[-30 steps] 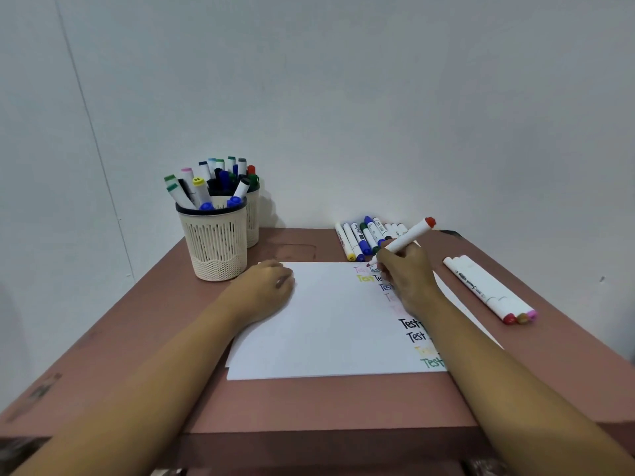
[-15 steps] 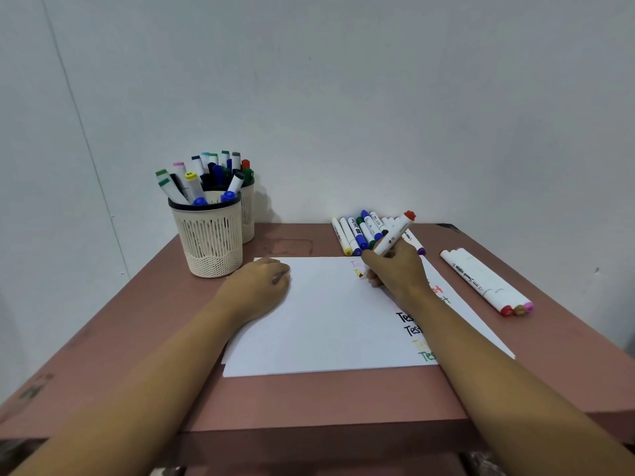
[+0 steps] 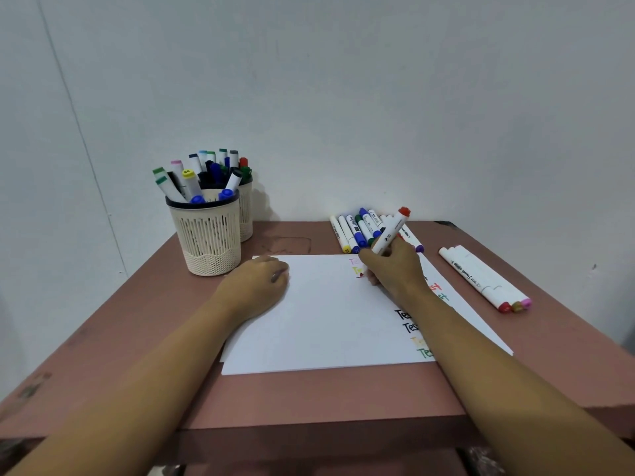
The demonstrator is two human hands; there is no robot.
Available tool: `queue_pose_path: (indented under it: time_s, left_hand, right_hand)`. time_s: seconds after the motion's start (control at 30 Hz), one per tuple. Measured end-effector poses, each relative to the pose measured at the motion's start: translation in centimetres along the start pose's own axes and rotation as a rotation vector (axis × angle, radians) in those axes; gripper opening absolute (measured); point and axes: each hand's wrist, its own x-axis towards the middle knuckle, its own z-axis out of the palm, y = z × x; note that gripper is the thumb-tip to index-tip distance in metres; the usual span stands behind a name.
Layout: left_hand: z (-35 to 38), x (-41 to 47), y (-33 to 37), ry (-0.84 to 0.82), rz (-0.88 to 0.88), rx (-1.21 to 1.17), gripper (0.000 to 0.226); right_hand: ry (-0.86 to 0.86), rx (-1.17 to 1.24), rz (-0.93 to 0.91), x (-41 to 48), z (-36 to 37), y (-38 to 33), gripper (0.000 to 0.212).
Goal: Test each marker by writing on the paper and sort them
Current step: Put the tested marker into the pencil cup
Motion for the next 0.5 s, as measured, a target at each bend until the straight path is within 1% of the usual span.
queue_pose_path:
  time_s: [0.1,0.27,0.33,0.5]
  left_hand:
    - [-0.03,-0.02,0.06,-0.006,-0.005,-0.001,0.03]
    - [-0.1,-0.04,0.09,-0.015,-0.008,-0.001,0.032]
    - [-0.11,-0.05,0.09,-0.018,-0.008,-0.003,0.032]
    - [-0.14,-0.1,0.15,-0.018,-0.004,0.003,0.031]
  right_hand:
    - [-0.028,-0.004,-0.001,-0.06,-0.07,-0.08,0.015]
    - [-0.059,-0.024,-0.024,-0.19,0.02,-0.09,0.024]
    - [-0.063,-0.03,-0.014,-0.15,-0.02,-0.11,0.024]
    - [0.044,0.063,0.035,0.11,-0.16,0.2,0.018]
